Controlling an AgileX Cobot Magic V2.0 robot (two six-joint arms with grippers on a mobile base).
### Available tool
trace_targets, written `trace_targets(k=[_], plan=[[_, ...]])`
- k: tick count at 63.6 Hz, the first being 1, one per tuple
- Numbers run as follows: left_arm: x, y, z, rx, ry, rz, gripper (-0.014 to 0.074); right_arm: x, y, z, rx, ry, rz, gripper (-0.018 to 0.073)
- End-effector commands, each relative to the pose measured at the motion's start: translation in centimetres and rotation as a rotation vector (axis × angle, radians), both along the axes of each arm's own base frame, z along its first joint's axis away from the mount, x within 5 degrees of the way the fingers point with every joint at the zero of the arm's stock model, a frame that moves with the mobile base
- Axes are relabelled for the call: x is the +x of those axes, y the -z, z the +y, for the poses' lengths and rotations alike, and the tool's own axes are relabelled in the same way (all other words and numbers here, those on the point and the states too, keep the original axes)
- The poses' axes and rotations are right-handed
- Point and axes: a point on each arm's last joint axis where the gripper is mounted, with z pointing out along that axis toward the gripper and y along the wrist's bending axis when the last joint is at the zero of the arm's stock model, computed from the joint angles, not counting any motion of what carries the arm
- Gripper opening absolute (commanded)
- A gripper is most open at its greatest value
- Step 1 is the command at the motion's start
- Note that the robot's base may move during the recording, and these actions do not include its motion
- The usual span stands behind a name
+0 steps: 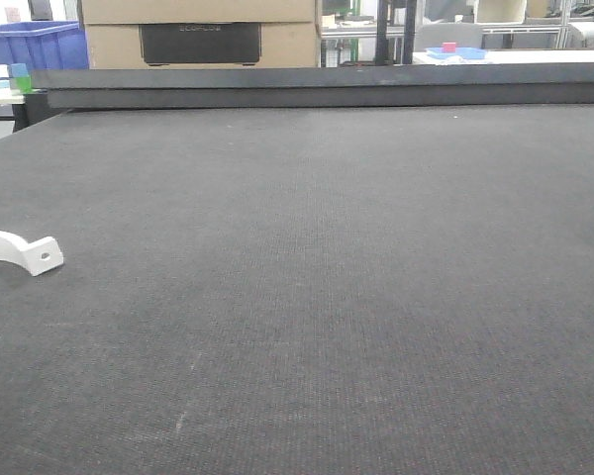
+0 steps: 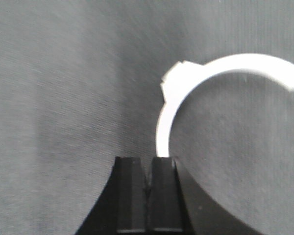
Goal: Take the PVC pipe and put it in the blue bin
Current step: 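Close left and right grippers on opposite ends of the white clamp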
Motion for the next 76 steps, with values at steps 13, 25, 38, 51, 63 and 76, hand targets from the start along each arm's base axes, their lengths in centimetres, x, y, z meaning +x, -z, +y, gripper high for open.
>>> trace_targets(k=[13,25,38,51,63,76], plan=[[0.0,-0.2,-0.2,-0.011,0.0,0.001,-0.0111,4.1,1.0,-2.6,0.042,0.042,0.112,0.0183],[0.0,-0.2,-0.2,-0.024,-0.003,0.0,-0.0111,5.4,3.2,-3.1,0.072,0.042,0.19,0.0214],[0.0,-0.2,-0.3,-0.029,-0.004,0.004,-0.0111,5.7,4.4,-2.8,0.1,0.032,0.25,0.0214],[0.0,-0.2,-0.3,-0.031,-0.005,0.004,-0.0111,5.9,4.7,-2.2,0.106,0.016,0.264,0.0212],[0.0,-0.2,-0.3,-0.033,-0.005,0.004,-0.0111,6.1,5.1,-2.2,0.109,0.015,0.274,0.012],[0.1,-0.2,-0.3,-0.032,-0.006,-0.002,-0.0111,6.2,5.1,-2.2,0.106,0.02,0.264,-0.0149]])
